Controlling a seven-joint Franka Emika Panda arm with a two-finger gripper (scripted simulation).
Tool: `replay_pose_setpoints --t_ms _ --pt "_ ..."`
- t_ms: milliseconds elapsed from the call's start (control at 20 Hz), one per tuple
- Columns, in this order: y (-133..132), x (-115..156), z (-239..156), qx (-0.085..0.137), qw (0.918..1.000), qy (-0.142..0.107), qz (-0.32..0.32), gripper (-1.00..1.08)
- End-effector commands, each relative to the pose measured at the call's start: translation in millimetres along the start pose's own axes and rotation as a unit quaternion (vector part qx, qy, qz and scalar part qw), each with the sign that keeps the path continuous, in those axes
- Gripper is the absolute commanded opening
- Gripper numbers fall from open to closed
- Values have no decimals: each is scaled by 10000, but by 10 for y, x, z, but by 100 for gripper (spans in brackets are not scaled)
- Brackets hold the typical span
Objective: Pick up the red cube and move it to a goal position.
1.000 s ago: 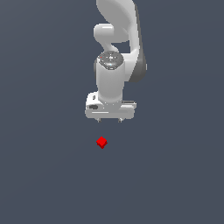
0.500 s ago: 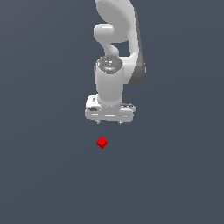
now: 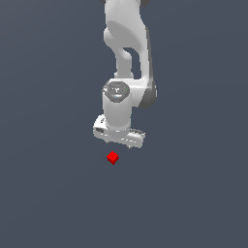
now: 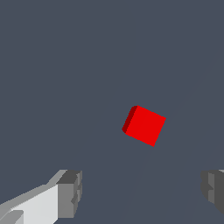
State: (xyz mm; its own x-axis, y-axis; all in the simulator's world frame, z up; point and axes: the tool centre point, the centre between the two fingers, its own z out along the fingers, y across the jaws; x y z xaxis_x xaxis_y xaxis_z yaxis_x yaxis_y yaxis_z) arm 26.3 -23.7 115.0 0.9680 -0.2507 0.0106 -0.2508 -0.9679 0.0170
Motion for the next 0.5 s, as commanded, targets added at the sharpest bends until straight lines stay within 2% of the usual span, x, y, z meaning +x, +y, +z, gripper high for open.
replay_pose_setpoints --t_ms 0,450 --pt "36 59 186 8 9992 -14 400 100" --pt "166 225 738 48 9869 -51 1610 100"
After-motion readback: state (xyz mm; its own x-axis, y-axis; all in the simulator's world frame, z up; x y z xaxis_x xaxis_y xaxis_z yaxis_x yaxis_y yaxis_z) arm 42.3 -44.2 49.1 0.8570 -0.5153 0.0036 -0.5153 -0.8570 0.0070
